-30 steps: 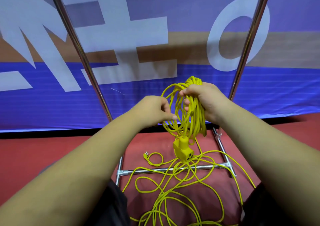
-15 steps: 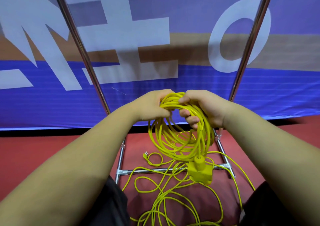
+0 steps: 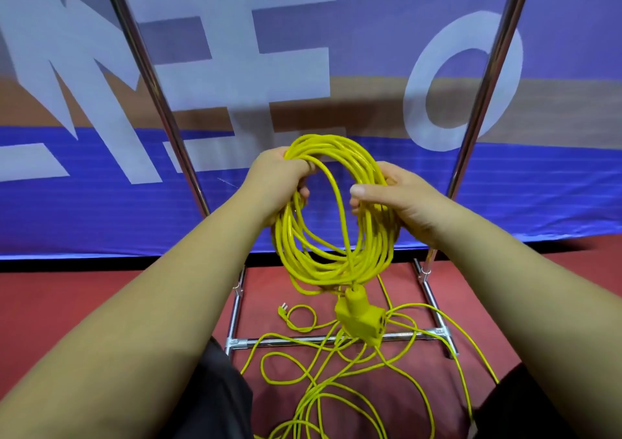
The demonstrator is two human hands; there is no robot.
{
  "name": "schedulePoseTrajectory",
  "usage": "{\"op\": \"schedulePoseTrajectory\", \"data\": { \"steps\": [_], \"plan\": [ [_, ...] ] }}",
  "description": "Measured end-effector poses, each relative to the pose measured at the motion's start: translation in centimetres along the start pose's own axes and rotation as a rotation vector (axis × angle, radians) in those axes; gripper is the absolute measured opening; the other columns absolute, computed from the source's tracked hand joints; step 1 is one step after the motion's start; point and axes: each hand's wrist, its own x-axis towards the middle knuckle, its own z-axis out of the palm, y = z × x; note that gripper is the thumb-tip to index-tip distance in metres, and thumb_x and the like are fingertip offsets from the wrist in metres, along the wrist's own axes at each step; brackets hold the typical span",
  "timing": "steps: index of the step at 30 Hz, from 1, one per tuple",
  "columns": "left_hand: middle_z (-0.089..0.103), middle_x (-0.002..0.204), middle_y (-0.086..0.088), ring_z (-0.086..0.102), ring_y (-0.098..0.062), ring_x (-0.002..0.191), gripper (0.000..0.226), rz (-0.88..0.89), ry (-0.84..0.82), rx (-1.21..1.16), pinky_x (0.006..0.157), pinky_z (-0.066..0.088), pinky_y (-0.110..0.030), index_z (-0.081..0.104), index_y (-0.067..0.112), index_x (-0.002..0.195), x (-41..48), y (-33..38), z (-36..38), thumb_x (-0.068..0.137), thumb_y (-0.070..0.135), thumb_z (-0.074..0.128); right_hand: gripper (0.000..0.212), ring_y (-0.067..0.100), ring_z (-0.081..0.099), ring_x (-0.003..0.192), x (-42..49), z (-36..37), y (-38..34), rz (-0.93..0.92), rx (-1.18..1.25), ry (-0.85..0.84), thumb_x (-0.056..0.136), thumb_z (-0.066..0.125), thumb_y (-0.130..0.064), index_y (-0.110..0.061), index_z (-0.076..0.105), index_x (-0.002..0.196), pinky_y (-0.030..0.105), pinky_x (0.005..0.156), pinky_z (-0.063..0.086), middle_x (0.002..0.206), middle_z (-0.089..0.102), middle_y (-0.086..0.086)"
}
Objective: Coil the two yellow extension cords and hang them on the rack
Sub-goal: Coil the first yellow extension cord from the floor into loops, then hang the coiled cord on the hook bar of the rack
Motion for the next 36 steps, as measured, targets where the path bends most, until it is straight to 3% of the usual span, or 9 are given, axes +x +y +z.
{"op": "schedulePoseTrajectory", "data": {
  "steps": [5, 9, 12, 15, 19, 23, 27, 30, 36],
  "plan": [
    [0.048, 0.057, -0.008, 0.051, -0.021, 0.043, 0.002, -0.159, 0.173, -0.040, 0.056, 0.050, -0.037, 0.065, 0.009, 0.083, 0.1, -0.4, 0.3, 0.081, 0.009, 0.065, 0.098, 0.016, 0.072, 0.099, 0.5, 1.6, 1.4, -0.073, -0.408, 0.155, 0.052, 0.096, -0.066, -0.035, 0.051, 0.134, 0.049, 0.091, 0.061, 0.111, 0.069, -0.003],
    [0.051, 0.053, -0.009, 0.053, -0.022, 0.041, 0.009, -0.233, 0.251, -0.029, 0.054, 0.053, -0.037, 0.065, 0.006, 0.085, -0.1, -0.7, 0.9, 0.077, 0.009, 0.066, 0.118, 0.009, 0.055, 0.111, 0.5, 3.3, 2.5, -0.126, -0.665, 0.237, 0.046, 0.088, -0.077, -0.037, 0.037, 0.145, 0.040, 0.093, 0.055, 0.132, 0.043, -0.008],
    [0.054, 0.059, -0.010, 0.056, -0.020, 0.040, 0.009, -0.242, 0.270, 0.001, 0.054, 0.055, -0.037, 0.065, 0.007, 0.086, -0.1, -0.7, 0.8, 0.078, 0.011, 0.067, 0.103, 0.015, 0.062, 0.091, 0.4, 3.8, 2.5, -0.128, -0.775, 0.190, 0.056, 0.090, -0.061, -0.036, 0.035, 0.139, 0.044, 0.076, 0.058, 0.122, 0.043, -0.005],
    [0.056, 0.059, -0.010, 0.061, -0.023, 0.046, 0.005, -0.173, 0.238, 0.130, 0.055, 0.053, -0.037, 0.065, 0.010, 0.080, -0.3, -0.7, 0.4, 0.079, 0.015, 0.066, 0.060, 0.022, 0.066, 0.084, 0.5, 3.0, 1.9, -0.040, -0.769, 0.180, 0.075, 0.083, -0.031, -0.021, 0.046, 0.122, 0.041, 0.067, 0.056, 0.100, 0.060, 0.002],
    [0.067, 0.062, -0.010, 0.066, -0.016, 0.046, 0.008, -0.033, 0.173, 0.393, 0.052, 0.053, -0.027, 0.069, 0.012, 0.084, -0.6, -0.6, -0.5, 0.083, 0.019, 0.065, 0.020, 0.022, 0.065, 0.077, 0.6, 1.7, 0.9, 0.002, -0.761, 0.218, 0.086, 0.073, -0.026, -0.014, 0.060, 0.095, 0.035, 0.066, 0.050, 0.084, 0.068, 0.005],
    [0.074, 0.073, -0.002, 0.074, -0.013, 0.058, 0.010, 0.114, 0.118, 0.533, 0.062, 0.061, -0.031, 0.068, 0.021, 0.092, -0.7, -1.3, -1.3, 0.083, 0.016, 0.067, 0.024, 0.014, 0.072, 0.078, 0.7, 0.9, 0.9, 0.038, -0.469, 0.168, 0.084, 0.074, -0.035, -0.016, 0.064, 0.096, 0.041, 0.079, 0.057, 0.083, 0.072, 0.003],
    [0.075, 0.081, 0.006, 0.074, -0.011, 0.068, 0.036, 0.212, 0.052, 0.625, 0.075, 0.063, -0.038, 0.064, 0.035, 0.113, -0.5, -1.5, -1.8, 0.080, 0.024, 0.070, 0.025, 0.031, 0.081, 0.086, 0.5, 1.9, 0.8, 0.078, -0.033, 0.156, 0.095, 0.067, -0.013, -0.005, 0.059, 0.117, 0.046, 0.072, 0.059, 0.090, 0.072, 0.011],
    [0.073, 0.086, 0.007, 0.073, -0.010, 0.072, 0.036, 0.251, 0.031, 0.643, 0.075, 0.062, -0.037, 0.058, 0.035, 0.113, -0.9, -1.5, -2.0, 0.081, 0.027, 0.074, 0.018, 0.029, 0.077, 0.076, 0.5, 2.4, 0.2, 0.067, 0.005, 0.156, 0.096, 0.063, -0.007, -0.007, 0.061, 0.113, 0.038, 0.061, 0.060, 0.089, 0.076, 0.008],
    [0.073, 0.091, 0.008, 0.072, -0.009, 0.081, 0.053, 0.278, -0.032, 0.592, 0.075, 0.060, -0.035, 0.055, 0.030, 0.116, -1.4, -0.9, -3.3, 0.074, 0.028, 0.086, 0.020, 0.027, 0.062, 0.060, 0.4, 2.6, -0.3, -0.032, -0.180, 0.109, 0.093, 0.073, -0.021, -0.014, 0.057, 0.103, 0.052, 0.063, 0.060, 0.070, 0.059, 0.009]
  ]
}}
